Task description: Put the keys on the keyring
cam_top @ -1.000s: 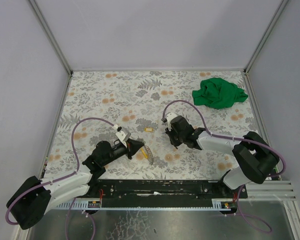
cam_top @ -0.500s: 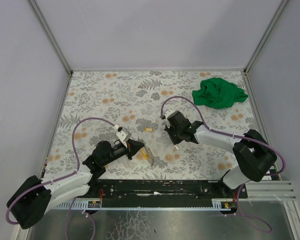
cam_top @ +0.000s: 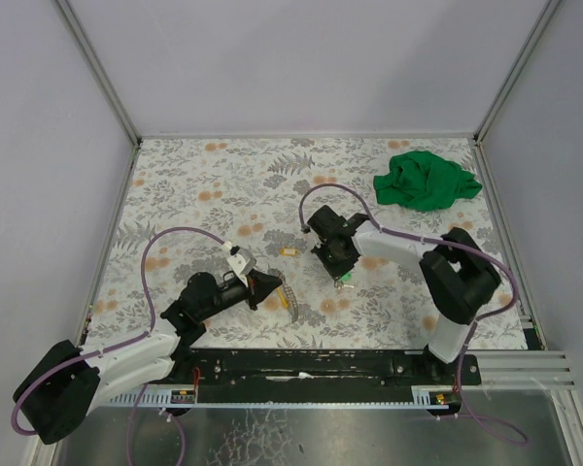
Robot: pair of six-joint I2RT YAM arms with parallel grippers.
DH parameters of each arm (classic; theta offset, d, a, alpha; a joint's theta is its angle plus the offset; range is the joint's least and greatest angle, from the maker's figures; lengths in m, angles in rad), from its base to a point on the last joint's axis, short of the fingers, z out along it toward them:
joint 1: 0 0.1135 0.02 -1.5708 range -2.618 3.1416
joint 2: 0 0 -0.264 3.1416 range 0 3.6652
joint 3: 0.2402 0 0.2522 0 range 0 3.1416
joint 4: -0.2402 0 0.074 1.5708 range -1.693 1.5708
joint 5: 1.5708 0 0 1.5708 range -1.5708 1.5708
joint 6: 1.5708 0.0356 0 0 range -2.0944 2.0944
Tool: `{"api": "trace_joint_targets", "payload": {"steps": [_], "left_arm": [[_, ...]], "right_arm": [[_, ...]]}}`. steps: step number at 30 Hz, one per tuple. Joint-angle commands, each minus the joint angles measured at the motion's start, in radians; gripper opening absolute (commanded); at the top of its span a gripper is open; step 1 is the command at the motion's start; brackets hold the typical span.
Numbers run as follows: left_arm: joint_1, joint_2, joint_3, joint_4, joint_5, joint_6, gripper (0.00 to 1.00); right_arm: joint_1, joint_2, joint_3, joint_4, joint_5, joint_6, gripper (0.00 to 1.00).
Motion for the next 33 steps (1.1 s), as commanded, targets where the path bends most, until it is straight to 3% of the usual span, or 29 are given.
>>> {"api": "trace_joint_targets", "payload": {"steps": [1,7,15,22,33], "left_arm": [[0.003,0.001,0.036,0.047,0.019,0.015,0.00],[0.003,0.007,0.039,0.047,0.025,0.016,0.00],[0.003,0.009,0.036,0.054,0.021,0.015,0.00],[0.003,0.011,0.034,0.062,0.025,0.012,0.00],[0.003,0.008,0.029,0.073,0.027,0.009,0.00]], "right_arm": [[0.010,0.108,0.127,-0.099,-0.032,-0.046,0.03],[0.024,0.191,0.220,-0.130,-0.010,-0.062,0.12],[0.035,0.050,0.143,-0.009,0.002,-0.067,0.27],[0.061,-0.131,-0.072,0.227,0.065,-0.101,0.29],[0.113,-0.366,-0.498,0.805,0.118,-0.159,0.28]]}}
